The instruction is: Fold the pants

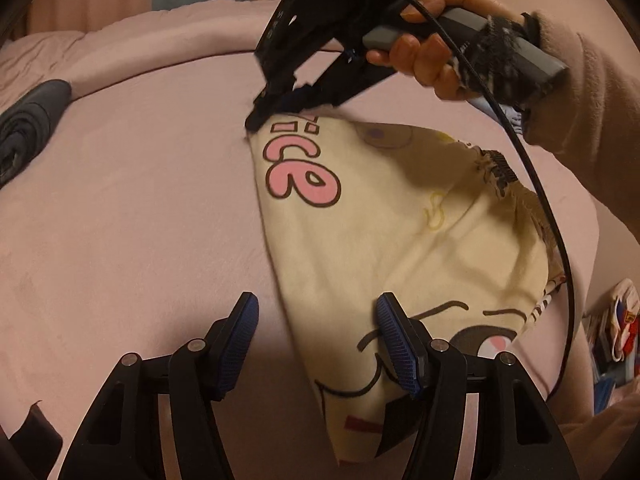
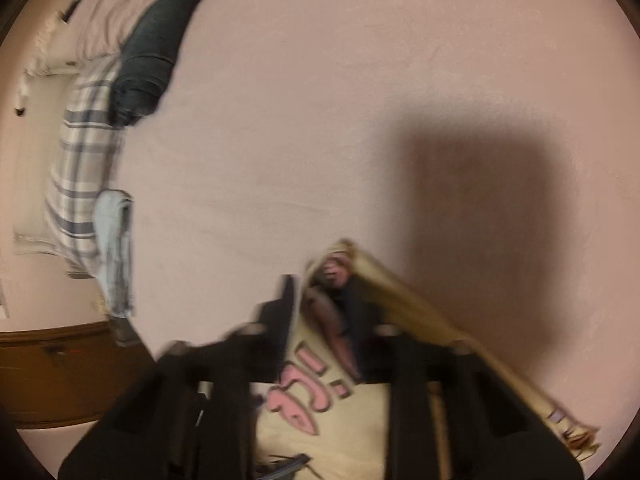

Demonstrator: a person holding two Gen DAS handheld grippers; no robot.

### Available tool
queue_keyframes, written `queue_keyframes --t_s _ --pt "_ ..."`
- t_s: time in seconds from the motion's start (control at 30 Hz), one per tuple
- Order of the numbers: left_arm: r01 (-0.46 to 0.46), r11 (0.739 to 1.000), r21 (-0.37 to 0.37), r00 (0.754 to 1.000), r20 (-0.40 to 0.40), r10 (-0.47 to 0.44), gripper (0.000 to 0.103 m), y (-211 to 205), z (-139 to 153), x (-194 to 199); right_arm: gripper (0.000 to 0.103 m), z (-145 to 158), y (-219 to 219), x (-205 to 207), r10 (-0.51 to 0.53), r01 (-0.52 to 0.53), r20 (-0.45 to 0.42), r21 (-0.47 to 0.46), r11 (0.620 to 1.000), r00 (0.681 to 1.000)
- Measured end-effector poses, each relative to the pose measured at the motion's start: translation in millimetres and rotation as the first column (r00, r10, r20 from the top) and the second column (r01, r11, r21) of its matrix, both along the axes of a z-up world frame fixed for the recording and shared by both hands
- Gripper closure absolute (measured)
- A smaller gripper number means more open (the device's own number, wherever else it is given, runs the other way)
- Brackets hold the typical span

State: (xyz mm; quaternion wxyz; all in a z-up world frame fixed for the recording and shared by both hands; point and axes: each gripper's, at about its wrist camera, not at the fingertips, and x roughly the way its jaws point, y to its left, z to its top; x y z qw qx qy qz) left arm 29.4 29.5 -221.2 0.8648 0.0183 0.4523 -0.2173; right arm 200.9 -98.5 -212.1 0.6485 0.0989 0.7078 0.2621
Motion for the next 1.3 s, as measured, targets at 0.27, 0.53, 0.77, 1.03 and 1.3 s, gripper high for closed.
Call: queue_keyframes --t_s 0.27,0.53,0.77,1.03,1.3 --pt "-0.005 1.000 0.031 1.000 0.008 0.004 0.044 -7.8 -2.2 -10.1 0.099 -3.3 4.3 19.2 -0.029 0.028 0.066 0.017 0.999 0.997" --pt "-0.056 0.998 0.037 0.998 -0.036 0.057 0.044 -0.7 4.6 -28.2 0.062 52.4 -8.8 -28.9 -0.024 0.003 0.180 0.116 0.993 0.983" --pt "-0.086 0.993 0.081 0.995 -0.038 0.090 0.044 -13.9 8.1 -37.5 0.073 -8.0 -21.7 -21.2 -0.142 0.143 0.113 -0.003 0.990 0.983" --pt "-0.125 0.989 0.079 0.991 0.064 0.120 0.044 -10.3 50.8 -60.3 0.055 68.3 -61.7 -70.6 -0.187 0.163 0.294 0.105 0.981 0.937" --pt "-0.116 0.987 0.116 0.990 0.090 0.106 0.044 -39.2 44.9 -20.3 0.048 73.4 -128.1 -163.4 -0.166 0.204 0.444 -0.039 0.978 0.881"
